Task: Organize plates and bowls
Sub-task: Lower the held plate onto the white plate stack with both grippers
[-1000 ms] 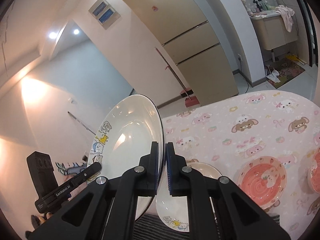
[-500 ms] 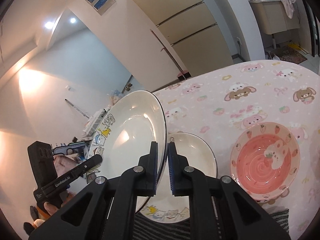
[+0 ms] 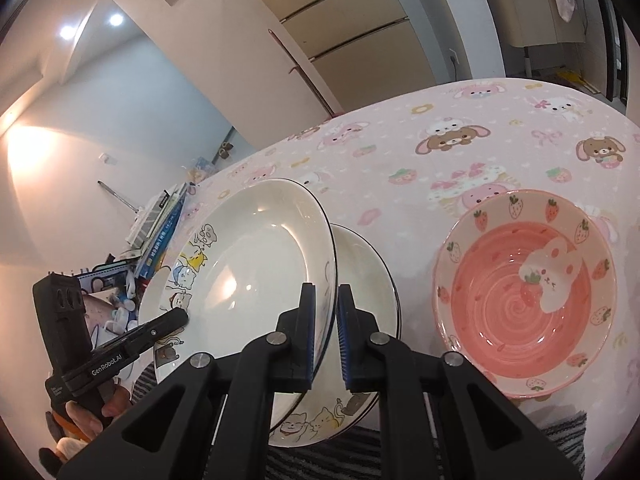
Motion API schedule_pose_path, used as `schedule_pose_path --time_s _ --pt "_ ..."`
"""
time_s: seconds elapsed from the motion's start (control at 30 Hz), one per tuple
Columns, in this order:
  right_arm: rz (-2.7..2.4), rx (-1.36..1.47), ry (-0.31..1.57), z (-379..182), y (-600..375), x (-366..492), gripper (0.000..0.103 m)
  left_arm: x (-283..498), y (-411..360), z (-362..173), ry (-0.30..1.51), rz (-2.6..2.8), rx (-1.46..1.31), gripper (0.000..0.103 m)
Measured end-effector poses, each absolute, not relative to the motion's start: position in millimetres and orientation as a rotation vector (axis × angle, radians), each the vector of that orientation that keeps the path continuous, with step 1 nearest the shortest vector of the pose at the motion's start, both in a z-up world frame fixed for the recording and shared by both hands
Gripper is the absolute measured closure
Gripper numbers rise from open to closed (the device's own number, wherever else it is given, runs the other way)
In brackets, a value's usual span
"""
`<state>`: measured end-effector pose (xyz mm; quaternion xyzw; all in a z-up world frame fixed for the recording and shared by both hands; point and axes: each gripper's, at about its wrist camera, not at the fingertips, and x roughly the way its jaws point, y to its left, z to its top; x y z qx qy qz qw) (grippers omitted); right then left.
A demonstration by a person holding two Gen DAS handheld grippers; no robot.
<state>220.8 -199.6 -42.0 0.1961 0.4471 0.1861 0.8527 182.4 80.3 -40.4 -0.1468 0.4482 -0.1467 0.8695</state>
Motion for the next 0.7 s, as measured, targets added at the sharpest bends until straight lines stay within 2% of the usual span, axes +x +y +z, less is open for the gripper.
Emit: schedule_pose_path --time_s 0.7 --pt "0.263 0.376 1.057 -62.6 -206.7 228.6 0.091 192.9 53.6 -66.3 1.042 -0.335 -0.217 0.084"
